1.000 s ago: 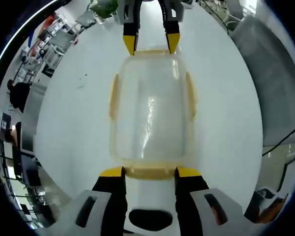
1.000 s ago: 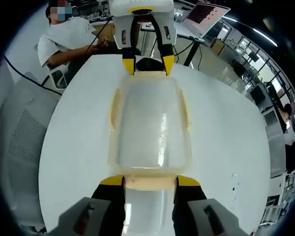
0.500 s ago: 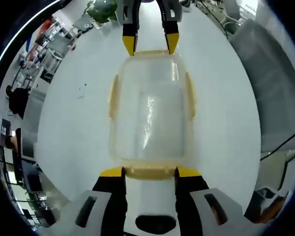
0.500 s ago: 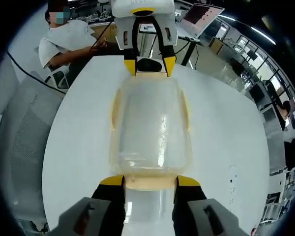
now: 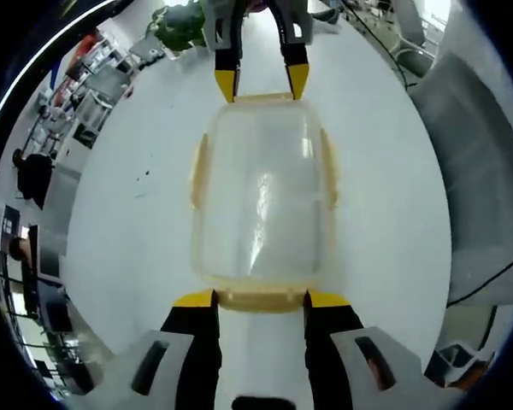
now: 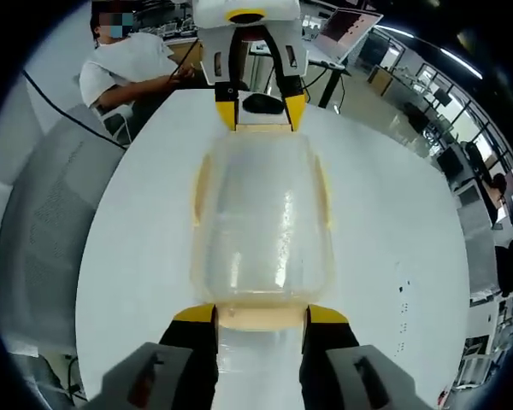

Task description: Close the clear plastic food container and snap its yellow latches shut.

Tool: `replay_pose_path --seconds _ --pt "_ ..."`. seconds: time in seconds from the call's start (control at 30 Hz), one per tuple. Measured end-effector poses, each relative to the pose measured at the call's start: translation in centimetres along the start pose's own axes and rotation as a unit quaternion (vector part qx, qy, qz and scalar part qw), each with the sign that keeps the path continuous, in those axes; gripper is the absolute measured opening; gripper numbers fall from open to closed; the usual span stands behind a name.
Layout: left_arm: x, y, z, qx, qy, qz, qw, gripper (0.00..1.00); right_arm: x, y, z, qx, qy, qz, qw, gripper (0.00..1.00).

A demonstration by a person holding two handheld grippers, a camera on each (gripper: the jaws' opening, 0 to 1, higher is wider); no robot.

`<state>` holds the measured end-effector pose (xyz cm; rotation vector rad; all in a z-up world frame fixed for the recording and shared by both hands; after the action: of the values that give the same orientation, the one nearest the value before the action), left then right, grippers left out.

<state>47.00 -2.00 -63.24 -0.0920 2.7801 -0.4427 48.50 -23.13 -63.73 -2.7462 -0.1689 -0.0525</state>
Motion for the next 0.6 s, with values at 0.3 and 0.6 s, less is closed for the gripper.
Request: replay_pose_path --seconds 0.3,0.6 --pt "0.4 -2.1 1.1 0.002 0.003 0.000 1.0000 0.36 -0.5 2.1 -0.6 -0.005 -0.003 0.001 1.0000 0.34" --pt "0.6 -3.8 1.8 0.006 0.005 0.001 1.0000 0.36 -0.8 3.9 -1.1 -0.007 -0.008 0.008 0.9999 0.34"
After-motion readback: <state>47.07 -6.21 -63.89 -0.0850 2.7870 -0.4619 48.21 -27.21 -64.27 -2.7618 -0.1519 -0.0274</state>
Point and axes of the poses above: the point that each gripper's makers call its tool centre point, and the gripper's own axes: z roughly forward along the fingers, x roughly to its right, y roughly out of its underside, the point moved 7 cm from there along -z, roughly backward along the fingers, and after that the axes turned 4 degrees about -y, right-handed, at the moved point
